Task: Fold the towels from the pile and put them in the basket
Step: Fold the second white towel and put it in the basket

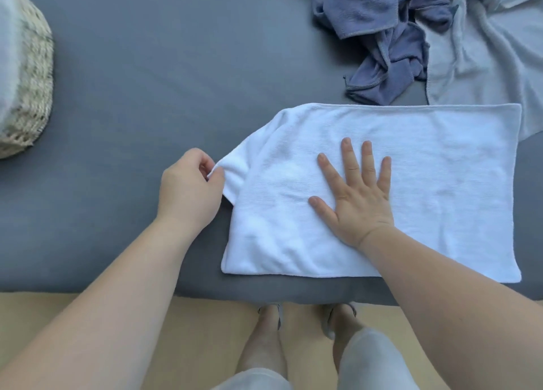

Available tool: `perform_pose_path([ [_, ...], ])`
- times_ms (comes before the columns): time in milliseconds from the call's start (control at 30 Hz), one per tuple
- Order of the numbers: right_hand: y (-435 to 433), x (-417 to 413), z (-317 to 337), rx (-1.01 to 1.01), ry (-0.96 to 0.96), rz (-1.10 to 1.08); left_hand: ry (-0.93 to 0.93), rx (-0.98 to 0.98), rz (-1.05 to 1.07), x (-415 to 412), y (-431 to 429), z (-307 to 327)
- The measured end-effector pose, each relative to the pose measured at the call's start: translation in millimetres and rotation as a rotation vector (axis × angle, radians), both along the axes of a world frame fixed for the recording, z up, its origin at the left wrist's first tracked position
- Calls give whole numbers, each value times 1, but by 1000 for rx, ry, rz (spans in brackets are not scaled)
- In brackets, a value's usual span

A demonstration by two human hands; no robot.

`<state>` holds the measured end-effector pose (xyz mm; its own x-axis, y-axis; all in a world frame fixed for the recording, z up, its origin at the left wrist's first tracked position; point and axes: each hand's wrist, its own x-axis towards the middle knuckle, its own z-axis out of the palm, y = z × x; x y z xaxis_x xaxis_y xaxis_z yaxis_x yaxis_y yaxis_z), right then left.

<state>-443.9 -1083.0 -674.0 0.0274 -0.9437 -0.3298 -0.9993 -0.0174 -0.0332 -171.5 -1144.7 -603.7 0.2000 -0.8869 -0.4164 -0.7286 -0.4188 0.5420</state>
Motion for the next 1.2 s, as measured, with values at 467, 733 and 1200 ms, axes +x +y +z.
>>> perform_pose_path([
  [467, -1, 0, -8, 7, -50, -10, -65, -83, 129, 24, -85, 3],
  [733, -4, -2, -3, 66, -62, -6, -149, 106, 93, 9, 36, -5],
  [1200, -5, -2, 10, 83, -90, -29, -41, 279, 336, 39, 84, 2],
])
